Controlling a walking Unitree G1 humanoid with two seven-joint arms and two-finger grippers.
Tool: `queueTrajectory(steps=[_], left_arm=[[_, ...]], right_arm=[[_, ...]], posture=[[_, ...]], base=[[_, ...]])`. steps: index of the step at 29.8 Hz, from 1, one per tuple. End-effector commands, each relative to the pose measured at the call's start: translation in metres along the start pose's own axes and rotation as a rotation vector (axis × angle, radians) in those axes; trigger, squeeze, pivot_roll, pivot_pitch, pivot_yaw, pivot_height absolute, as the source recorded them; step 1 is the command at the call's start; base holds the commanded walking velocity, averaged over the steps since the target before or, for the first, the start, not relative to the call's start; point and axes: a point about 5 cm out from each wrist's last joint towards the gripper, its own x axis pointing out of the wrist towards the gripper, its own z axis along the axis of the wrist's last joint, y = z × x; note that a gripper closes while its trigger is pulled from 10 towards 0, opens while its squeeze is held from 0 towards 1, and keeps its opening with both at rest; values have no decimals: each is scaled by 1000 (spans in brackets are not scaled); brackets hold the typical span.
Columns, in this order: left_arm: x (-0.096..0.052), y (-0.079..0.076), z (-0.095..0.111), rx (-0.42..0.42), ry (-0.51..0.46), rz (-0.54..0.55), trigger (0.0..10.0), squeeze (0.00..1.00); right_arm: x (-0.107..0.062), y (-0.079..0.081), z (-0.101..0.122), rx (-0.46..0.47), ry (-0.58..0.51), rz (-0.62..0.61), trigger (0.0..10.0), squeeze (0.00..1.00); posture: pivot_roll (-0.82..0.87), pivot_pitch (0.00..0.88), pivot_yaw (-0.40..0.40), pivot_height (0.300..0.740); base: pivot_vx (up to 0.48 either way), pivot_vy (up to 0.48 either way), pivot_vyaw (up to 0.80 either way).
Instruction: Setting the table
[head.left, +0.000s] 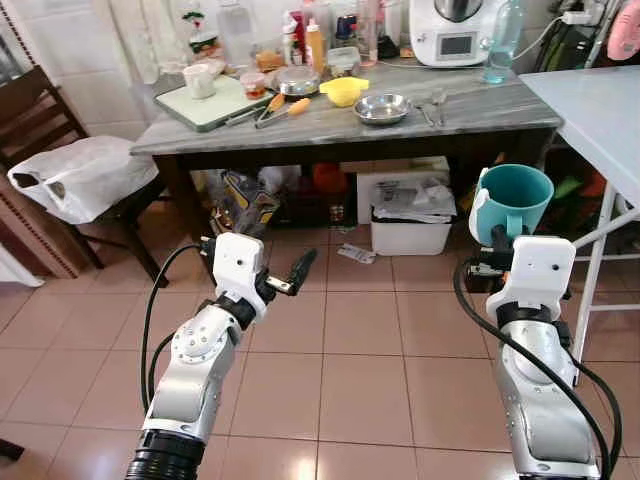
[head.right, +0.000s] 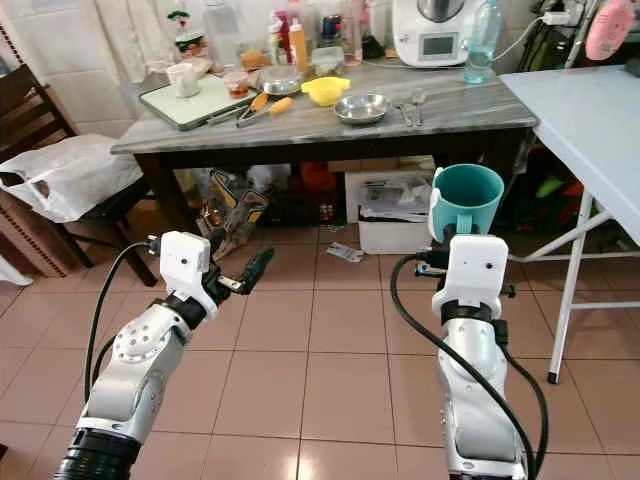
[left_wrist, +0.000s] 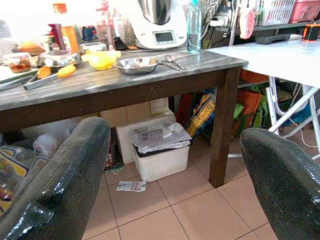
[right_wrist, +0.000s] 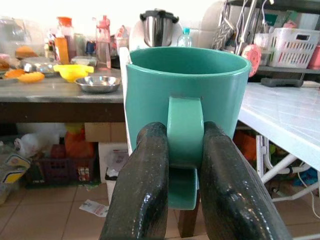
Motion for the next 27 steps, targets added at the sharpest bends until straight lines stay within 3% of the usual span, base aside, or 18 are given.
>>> queueTrajectory(steps=[1,8,27], left_arm=[[-2,4,1,8,6,0,10000,0],[-2,3,1,3,5,-12,10000,0],[-2,2,1,2,5,-13,10000,0]], right_arm=[[2,5,6,14,-26,10,10000,0],[2,5,5,19,-20,9,10000,0],[2,5,5,20,-19,9,10000,0]], posture=[[-83,0,101,740],[-84,0,101,740],[-84,0,101,740]], base=[[480,0,0],[480,0,0],[480,0,-438]])
